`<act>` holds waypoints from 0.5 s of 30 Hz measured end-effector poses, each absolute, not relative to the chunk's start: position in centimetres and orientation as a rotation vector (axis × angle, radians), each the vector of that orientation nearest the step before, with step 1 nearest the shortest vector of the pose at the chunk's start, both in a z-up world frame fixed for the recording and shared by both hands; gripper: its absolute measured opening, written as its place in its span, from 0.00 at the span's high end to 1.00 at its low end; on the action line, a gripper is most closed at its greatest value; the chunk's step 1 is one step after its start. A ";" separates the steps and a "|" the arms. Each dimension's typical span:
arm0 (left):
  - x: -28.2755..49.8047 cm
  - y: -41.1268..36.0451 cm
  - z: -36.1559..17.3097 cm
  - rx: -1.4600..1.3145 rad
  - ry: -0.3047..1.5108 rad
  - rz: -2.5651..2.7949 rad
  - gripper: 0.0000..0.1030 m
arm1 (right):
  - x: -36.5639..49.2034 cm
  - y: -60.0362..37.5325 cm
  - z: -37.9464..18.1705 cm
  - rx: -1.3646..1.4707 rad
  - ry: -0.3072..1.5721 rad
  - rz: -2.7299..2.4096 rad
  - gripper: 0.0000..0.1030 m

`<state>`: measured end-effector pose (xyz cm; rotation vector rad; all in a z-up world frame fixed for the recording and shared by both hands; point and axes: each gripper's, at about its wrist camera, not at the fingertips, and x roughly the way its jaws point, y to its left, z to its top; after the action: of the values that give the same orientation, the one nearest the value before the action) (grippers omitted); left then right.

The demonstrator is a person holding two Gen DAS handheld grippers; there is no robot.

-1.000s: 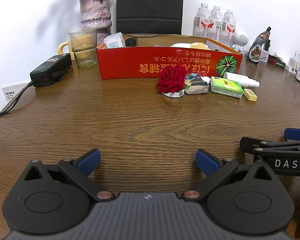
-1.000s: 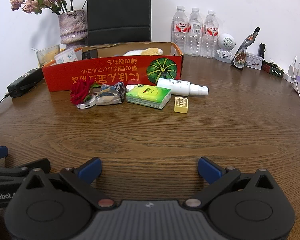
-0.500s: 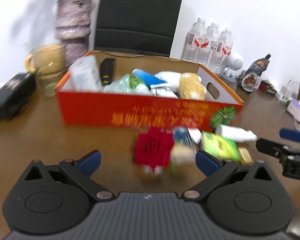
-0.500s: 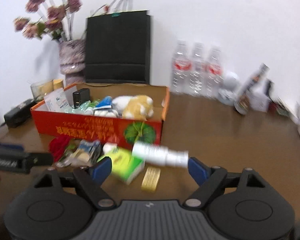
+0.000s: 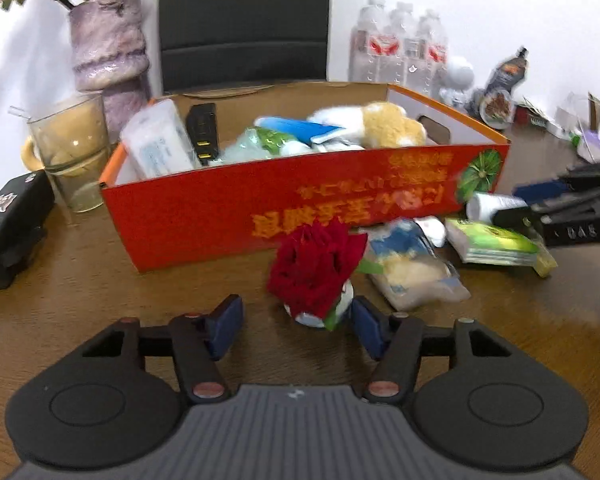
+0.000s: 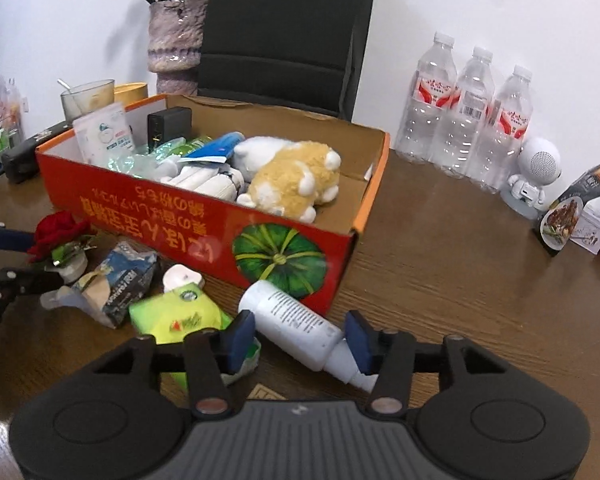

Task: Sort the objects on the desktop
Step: 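Grasp the red rose with the left tool while the right tool grasps the white spray bottle, then carry the rose and spray bottle into the box and release both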

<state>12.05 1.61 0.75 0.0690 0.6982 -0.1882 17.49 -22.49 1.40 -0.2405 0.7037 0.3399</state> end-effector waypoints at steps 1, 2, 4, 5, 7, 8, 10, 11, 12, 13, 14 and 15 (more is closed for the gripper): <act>12.1 1.4 0.7 0.068 0.701 -0.193 0.31 | 17.3 -22.3 1.4 -0.267 0.719 0.320 0.62; 12.2 1.3 0.7 0.066 0.703 -0.200 0.29 | 17.0 -22.1 1.5 -0.303 0.737 0.297 0.65; 12.6 1.0 0.7 0.061 0.702 -0.215 0.28 | 16.6 -22.0 1.5 -0.337 0.770 0.267 0.69; 12.8 0.9 0.7 0.057 0.702 -0.218 0.29 | 16.6 -22.3 1.5 -0.327 0.773 0.266 0.70; 13.2 0.4 0.6 0.070 0.695 -0.205 0.38 | 17.0 -22.6 1.3 -0.296 0.769 0.274 0.67; 13.3 0.1 0.6 0.078 0.686 -0.195 0.52 | 17.3 -22.7 1.1 -0.278 0.764 0.283 0.65; 13.3 0.0 0.7 0.073 0.678 -0.202 0.60 | 17.7 -22.7 0.9 -0.246 0.759 0.298 0.65; 13.1 0.0 0.7 0.074 0.681 -0.205 0.60 | 17.7 -22.7 0.9 -0.234 0.762 0.305 0.72; 12.9 0.0 0.8 0.076 0.683 -0.206 0.61 | 17.7 -22.5 1.0 -0.237 0.772 0.300 0.74; 12.5 0.0 0.9 0.084 0.682 -0.199 0.61 | 17.6 -22.2 1.2 -0.256 0.784 0.280 0.74; 12.0 -0.2 1.1 0.094 0.679 -0.189 0.61 | 17.3 -22.0 1.5 -0.277 0.787 0.246 0.74; 11.5 -0.4 1.6 0.110 0.671 -0.180 0.61 | 17.0 -21.8 1.8 -0.297 0.788 0.209 0.74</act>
<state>11.51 -0.41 1.60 0.1103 0.6711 -0.1804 17.02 -21.79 1.76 -0.2972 0.7881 0.2091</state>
